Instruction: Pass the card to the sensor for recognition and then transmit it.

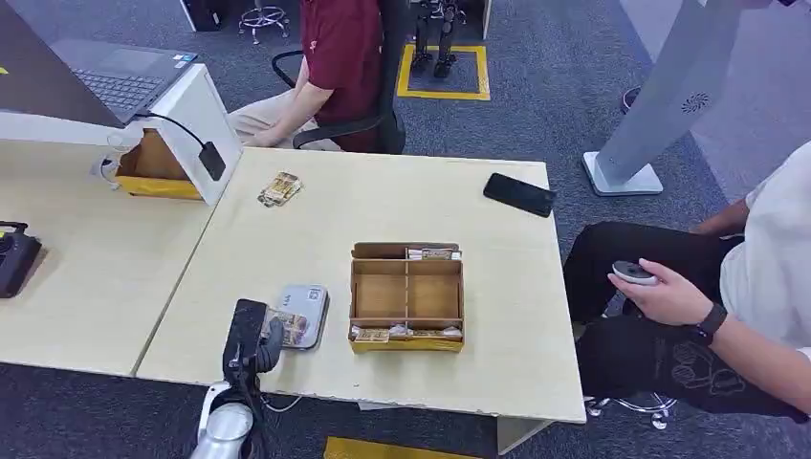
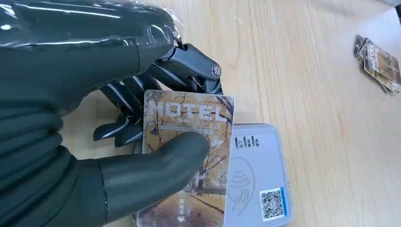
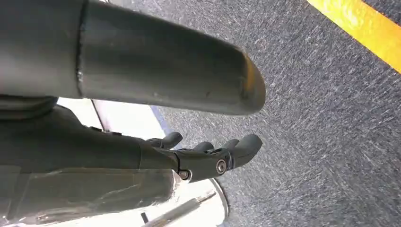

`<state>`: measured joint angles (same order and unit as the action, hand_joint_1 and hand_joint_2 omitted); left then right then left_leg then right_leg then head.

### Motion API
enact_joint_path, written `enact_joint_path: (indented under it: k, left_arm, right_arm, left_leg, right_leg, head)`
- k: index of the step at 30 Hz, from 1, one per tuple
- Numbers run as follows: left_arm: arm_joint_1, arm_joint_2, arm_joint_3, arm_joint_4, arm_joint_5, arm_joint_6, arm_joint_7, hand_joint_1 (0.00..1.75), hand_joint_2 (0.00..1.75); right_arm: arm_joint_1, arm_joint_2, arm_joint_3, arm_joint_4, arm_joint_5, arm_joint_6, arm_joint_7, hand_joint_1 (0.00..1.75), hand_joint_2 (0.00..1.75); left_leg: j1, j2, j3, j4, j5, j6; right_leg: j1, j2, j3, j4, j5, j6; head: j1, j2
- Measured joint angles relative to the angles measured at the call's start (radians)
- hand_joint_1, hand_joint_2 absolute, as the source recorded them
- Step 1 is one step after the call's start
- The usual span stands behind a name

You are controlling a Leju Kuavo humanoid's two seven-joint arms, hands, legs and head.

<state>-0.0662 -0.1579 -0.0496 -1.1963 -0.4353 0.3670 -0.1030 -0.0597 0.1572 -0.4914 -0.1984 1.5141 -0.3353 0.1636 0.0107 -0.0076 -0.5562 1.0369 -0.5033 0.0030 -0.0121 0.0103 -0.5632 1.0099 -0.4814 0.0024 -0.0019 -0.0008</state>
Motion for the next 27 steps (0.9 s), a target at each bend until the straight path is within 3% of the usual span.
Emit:
enact_joint_path:
  k: [15,22,27]
  left_arm:
    - [-0.007,-0.002,-0.013,0.014,-0.054,0.018,0.017,1.75,1.75]
    - [-0.017,-0.009,-0.013,0.035,-0.138,0.044,0.04,1.75,1.75]
    - [-0.021,-0.011,-0.014,0.048,-0.274,0.095,0.093,1.75,1.75]
  right_arm:
    - [-0.005,0.0,0.013,-0.001,0.0,0.007,0.0,0.0,0.0]
    - [-0.009,0.0,0.024,-0.003,0.0,0.012,0.006,0.0,0.0]
    - [-0.009,0.0,0.031,-0.003,0.0,0.014,0.007,0.0,0.0]
  left_leg:
    - [0.0,0.0,0.0,0.0,0.001,0.0]
    - [0.0,0.0,0.0,0.0,0.003,-0.001]
    - [0.0,0.0,0.0,0.0,0.003,-0.001]
  right_leg:
    - [0.0,0.0,0.0,0.0,0.0,0.0]
    - [0.0,0.0,0.0,0.0,0.002,0.0]
    - [0.0,0.0,0.0,0.0,0.003,-0.001]
  head:
    - [0.0,0.0]
    - [0.0,0.0]
    - [0.0,0.0]
